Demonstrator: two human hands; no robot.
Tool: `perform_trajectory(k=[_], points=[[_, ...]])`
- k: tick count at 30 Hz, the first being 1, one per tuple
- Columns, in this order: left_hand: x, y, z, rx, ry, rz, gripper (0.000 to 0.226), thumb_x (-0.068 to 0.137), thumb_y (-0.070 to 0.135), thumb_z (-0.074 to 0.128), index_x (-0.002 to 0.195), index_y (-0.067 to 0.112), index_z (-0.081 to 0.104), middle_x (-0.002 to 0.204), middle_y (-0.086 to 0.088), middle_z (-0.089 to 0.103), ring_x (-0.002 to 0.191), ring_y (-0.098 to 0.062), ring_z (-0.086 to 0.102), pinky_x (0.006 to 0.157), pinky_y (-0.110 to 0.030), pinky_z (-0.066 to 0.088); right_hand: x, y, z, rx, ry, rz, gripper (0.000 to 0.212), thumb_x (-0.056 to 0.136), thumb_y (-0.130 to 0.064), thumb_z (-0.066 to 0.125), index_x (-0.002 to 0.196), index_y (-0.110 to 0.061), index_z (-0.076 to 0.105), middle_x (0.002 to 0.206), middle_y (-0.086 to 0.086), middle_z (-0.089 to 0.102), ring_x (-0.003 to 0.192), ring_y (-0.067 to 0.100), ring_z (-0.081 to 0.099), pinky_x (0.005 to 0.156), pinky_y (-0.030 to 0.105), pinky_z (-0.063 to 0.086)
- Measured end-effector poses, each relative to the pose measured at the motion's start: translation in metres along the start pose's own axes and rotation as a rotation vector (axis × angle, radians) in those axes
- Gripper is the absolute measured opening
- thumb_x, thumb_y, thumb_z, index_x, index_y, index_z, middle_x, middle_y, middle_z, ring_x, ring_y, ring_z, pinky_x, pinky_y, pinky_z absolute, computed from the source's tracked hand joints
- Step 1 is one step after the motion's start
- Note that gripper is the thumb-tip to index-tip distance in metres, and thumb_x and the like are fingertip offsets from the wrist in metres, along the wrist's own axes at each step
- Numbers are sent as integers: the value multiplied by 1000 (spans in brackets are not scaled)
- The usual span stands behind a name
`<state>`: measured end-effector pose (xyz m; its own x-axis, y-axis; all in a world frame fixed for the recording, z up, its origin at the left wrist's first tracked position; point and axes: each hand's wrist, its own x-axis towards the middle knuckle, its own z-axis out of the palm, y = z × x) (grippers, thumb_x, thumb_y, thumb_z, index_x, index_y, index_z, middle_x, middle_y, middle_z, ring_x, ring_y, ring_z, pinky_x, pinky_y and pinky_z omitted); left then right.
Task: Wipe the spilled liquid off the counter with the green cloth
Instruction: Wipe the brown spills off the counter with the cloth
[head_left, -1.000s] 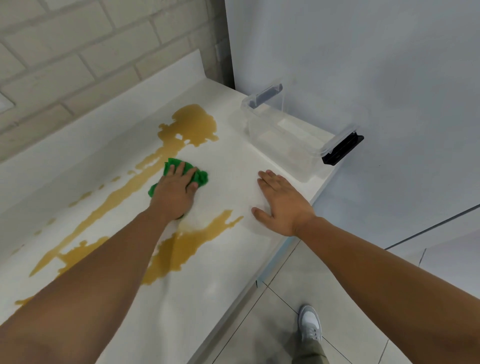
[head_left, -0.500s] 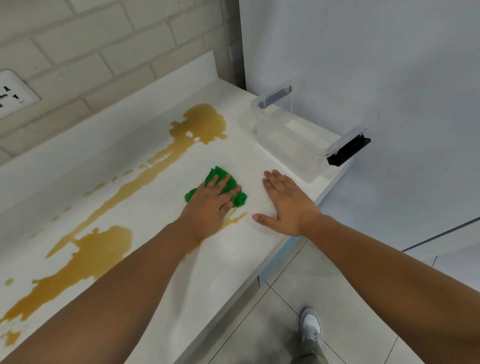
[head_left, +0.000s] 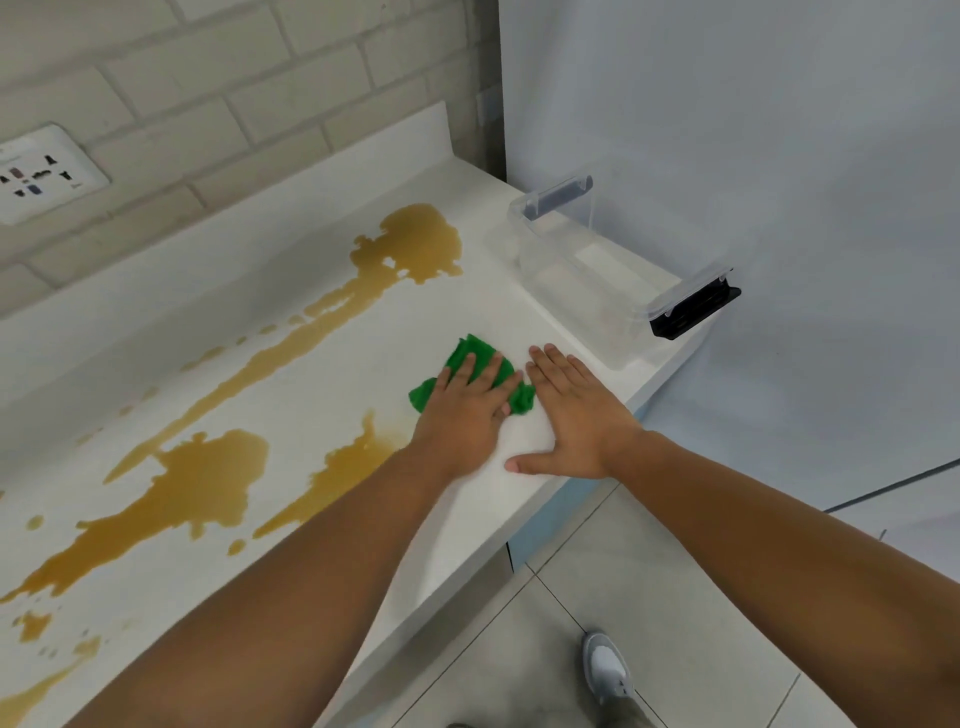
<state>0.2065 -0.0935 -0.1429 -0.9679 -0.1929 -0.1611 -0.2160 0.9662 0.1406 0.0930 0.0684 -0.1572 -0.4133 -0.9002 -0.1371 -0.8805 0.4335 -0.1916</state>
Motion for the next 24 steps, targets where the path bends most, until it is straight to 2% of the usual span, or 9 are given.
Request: perform_trajectory(k=[3, 6, 10, 12, 14, 18, 20, 22, 24], points=[[-47, -10, 12, -54, 44, -50, 51, 104, 41, 17, 155, 39, 17, 164, 6, 9, 151, -23, 4, 123, -43, 2, -2, 2, 0, -15, -17, -15, 138, 63, -101, 30, 156, -6, -10, 163, 9, -21, 149, 21, -22, 123, 41, -5], [-68, -29, 13, -88, 84, -249, 53, 102, 41, 14, 155, 38, 18, 164, 5, 9, 151, -23, 4, 123, -43, 3, -1, 3, -5, -41, -52, -33, 140, 62, -102, 27, 155, -5, -12, 162, 10, -24, 148, 23, -25, 123, 43, -6], [-35, -27, 4, -54, 52, -522, 52, 105, 36, 19, 157, 31, 12, 165, -2, 2, 151, -32, 1, 121, -51, 1, -3, 2, -7, -71, -67, -60, 140, 62, -102, 23, 155, -4, -12, 161, 12, -25, 148, 27, -26, 123, 47, -6], [-14, -9, 4, -43, 55, -604, 54, 105, 37, 17, 157, 30, 6, 165, -2, -3, 150, -35, -2, 121, -53, -2, -3, 2, -7, -80, -60, -68, 140, 61, -103, 22, 155, -5, -11, 162, 12, -24, 148, 29, -26, 122, 48, -6], [-4, 11, 7, -29, 74, -561, 54, 105, 36, 18, 157, 29, 7, 165, -1, -2, 150, -35, -1, 121, -53, -1, -1, 4, -7, -84, -63, -85, 140, 61, -103, 21, 155, -5, -10, 162, 12, -22, 148, 30, -26, 122, 49, -6], [-27, 22, 14, -88, 94, -309, 51, 105, 34, 24, 156, 32, 16, 165, 4, 7, 151, -28, 2, 122, -46, 1, 1, 6, -4, -73, -41, -107, 139, 61, -103, 24, 156, -5, -6, 163, 13, -17, 148, 31, -23, 122, 51, -5], [-52, 16, 21, -116, 84, -242, 53, 103, 41, 18, 156, 35, 16, 164, 7, 6, 152, -24, 1, 123, -43, 1, 4, 4, -4, -40, -35, -129, 135, 63, -101, 24, 157, -6, -3, 164, 12, -14, 149, 31, -21, 121, 53, -4], [-71, 7, 25, -95, 83, -275, 58, 100, 48, 11, 156, 35, 15, 165, 6, 6, 152, -23, 1, 123, -43, 2, 12, 3, -8, 32, -34, -178, 123, 73, -93, 27, 157, -8, -2, 165, 10, -10, 151, 27, -16, 121, 53, -4], [-70, -2, 24, -89, 96, -393, 60, 99, 51, 9, 156, 34, 15, 165, 3, 7, 152, -25, 2, 123, -44, 2, 22, 1, -13, 72, -46, -243, 106, 84, -79, 31, 157, -9, -1, 166, 10, -6, 152, 25, -11, 122, 51, -3]])
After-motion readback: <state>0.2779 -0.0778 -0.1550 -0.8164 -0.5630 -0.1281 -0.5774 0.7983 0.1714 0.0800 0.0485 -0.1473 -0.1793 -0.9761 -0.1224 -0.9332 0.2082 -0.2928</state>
